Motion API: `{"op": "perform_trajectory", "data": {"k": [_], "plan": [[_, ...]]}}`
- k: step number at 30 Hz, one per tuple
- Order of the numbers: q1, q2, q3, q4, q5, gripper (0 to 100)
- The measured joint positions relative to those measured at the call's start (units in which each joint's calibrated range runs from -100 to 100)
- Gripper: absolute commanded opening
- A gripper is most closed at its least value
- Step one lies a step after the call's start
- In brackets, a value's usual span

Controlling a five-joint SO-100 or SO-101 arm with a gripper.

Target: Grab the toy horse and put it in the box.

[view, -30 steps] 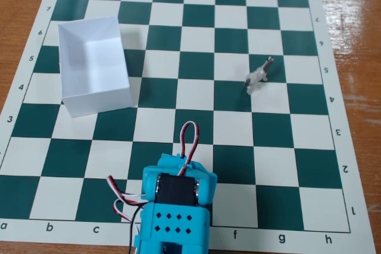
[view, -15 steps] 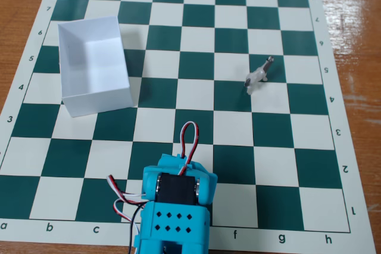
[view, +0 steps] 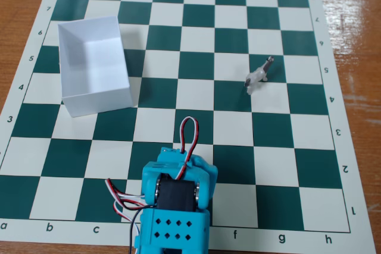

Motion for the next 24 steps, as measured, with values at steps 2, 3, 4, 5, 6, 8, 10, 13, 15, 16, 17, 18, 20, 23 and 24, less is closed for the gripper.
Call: {"op": "perform_trajectory", "data": {"k": [2,3,4,5,6,8,10,13,15,16,17,18,20,23,24], "plan": [[-0.22,-0.09,-0.09,0.0,-0.16,2],[-0.3,-0.09,-0.09,0.0,-0.16,2],[-0.3,-0.09,-0.09,0.0,-0.16,2],[-0.37,-0.09,-0.27,0.0,-0.16,2],[-0.45,0.6,-0.54,-0.44,-0.16,2],[-1.12,5.02,-2.72,-1.14,-0.52,2],[-1.79,8.09,-5.62,-1.49,-0.88,2],[-2.54,15.74,-12.06,-2.45,-1.82,2],[-2.54,21.62,-17.41,-3.24,-2.39,2],[-2.54,24.85,-20.22,-3.68,-2.76,2],[-2.54,28.34,-23.39,-4.03,-3.17,2],[-2.54,32.34,-26.56,-4.55,-3.49,2],[-2.54,39.91,-32.82,-5.87,-4.16,2],[-1.57,50.81,-41.25,-8.32,-4.89,2],[-1.19,53.96,-43.52,-9.19,-5.1,2]]}}
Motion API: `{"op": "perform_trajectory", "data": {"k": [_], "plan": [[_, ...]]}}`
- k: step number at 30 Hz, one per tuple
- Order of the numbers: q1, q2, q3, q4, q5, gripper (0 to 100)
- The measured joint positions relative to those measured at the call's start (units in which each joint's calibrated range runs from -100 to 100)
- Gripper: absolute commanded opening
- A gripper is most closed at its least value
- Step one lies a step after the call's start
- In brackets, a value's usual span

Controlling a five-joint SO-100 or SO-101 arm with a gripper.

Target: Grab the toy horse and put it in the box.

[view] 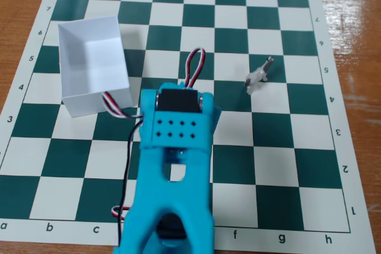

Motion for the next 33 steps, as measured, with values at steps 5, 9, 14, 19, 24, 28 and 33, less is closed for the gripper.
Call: {"op": "perform_trajectory", "data": {"k": [5,9,14,19,24,28,33], "plan": [[2.69,14.55,-9.7,-3.85,-1.46,2],[5.3,23.91,-15.59,-6.22,-2.34,3],[8.51,32.68,-21.21,-9.63,-2.45,3],[11.58,41.87,-28.65,-12.35,-2.45,4],[13.37,48.85,-37.53,-12.52,-2.45,8],[13.74,50.3,-41.43,-12.7,-2.39,18],[13.74,50.64,-42.25,-12.7,-1.87,29]]}}
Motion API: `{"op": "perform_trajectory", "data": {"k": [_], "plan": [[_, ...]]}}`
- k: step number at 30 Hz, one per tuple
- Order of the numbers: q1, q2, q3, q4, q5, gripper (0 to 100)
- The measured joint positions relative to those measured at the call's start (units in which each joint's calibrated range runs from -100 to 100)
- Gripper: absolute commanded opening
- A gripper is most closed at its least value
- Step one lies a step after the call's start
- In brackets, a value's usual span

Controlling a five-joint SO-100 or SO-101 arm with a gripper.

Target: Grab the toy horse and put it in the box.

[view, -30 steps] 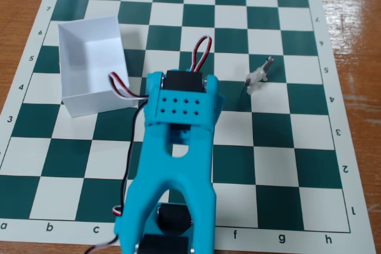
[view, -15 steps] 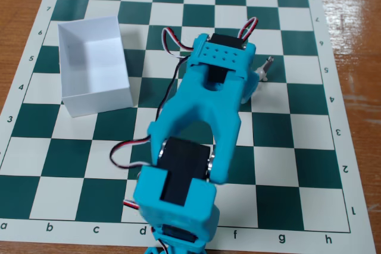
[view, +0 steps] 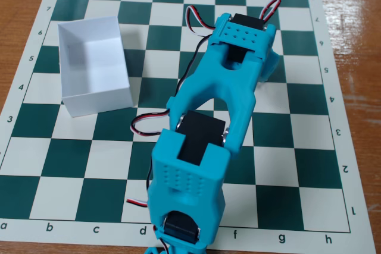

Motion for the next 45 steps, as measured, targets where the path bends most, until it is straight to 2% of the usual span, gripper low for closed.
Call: {"op": "perform_trajectory", "data": {"k": [19,32,35,39,45], "plan": [[6.8,10.72,-2.9,-4.2,1.04,28],[5.83,16.94,-8.61,-4.64,0.99,25],[5.38,18.38,-9.79,-4.64,0.99,22],[4.93,19.91,-11.15,-4.64,0.62,1],[4.03,20.43,-11.79,-4.64,0.21,0]]}}
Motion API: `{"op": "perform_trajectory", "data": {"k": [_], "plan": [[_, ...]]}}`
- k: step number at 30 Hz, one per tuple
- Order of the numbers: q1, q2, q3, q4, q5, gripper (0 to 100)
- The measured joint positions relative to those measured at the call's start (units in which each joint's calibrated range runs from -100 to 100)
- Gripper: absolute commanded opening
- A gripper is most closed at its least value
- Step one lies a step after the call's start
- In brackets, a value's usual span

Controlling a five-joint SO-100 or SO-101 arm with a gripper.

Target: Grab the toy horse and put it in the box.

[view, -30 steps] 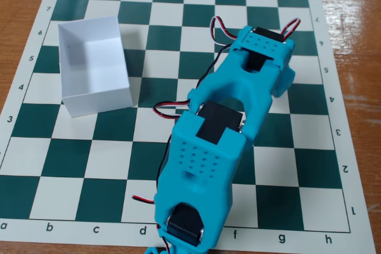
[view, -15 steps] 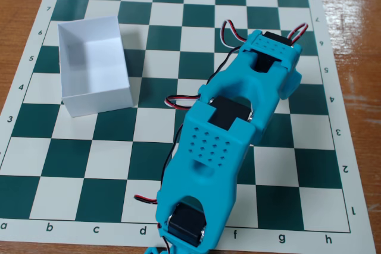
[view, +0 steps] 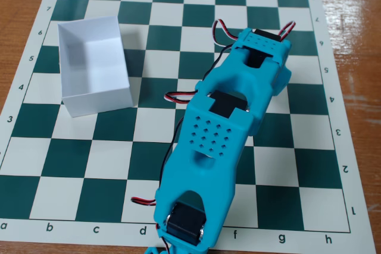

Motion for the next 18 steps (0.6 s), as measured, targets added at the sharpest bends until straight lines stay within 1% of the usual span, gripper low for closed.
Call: {"op": "perform_trajectory", "data": {"k": [10,18], "plan": [[-2.69,-1.36,1.27,0.0,0.36,0],[-10.23,-7.06,1.9,3.24,0.31,0]]}}
